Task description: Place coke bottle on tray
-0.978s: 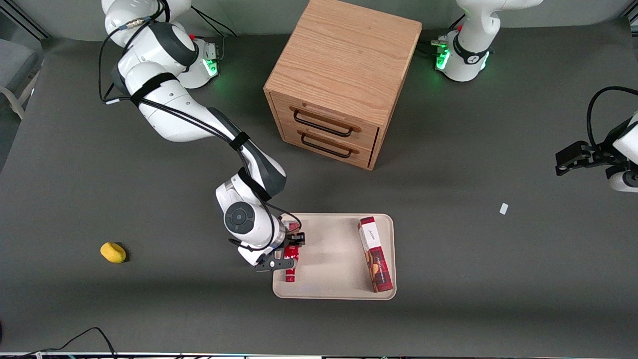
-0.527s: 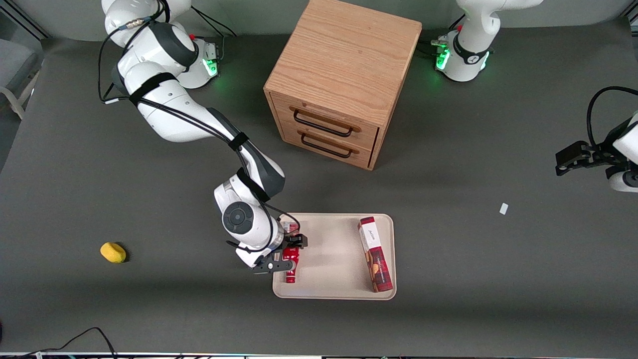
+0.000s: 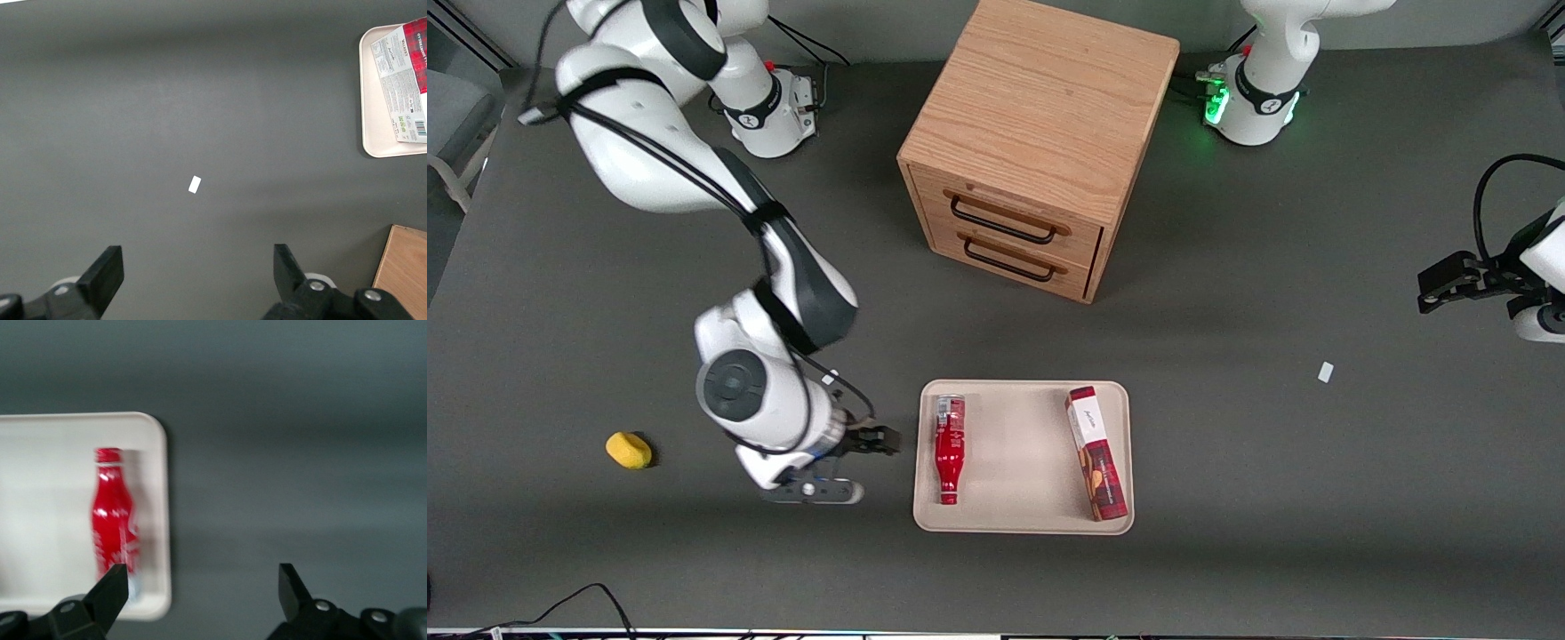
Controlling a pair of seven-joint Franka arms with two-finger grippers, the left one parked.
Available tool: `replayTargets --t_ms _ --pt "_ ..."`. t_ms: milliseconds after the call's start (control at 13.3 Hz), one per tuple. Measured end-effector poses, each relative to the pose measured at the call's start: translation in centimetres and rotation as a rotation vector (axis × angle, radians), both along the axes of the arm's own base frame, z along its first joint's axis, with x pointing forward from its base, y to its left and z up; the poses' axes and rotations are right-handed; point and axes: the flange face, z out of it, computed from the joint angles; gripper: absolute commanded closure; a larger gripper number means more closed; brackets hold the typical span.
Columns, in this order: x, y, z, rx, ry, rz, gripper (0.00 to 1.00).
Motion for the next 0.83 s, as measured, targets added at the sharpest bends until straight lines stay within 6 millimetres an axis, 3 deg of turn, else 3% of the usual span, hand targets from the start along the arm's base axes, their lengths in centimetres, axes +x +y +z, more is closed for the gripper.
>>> replayTargets --t_ms 376,677,828 --pt "-3.8 -8.1 11.0 -0.101 -0.009 -0.033 0.0" --pt "-9.0 -16.4 17.9 -0.043 -0.011 -0.005 0.0" --pt "-12.7 -19.3 20.9 0.01 -0.023 -0.021 0.0"
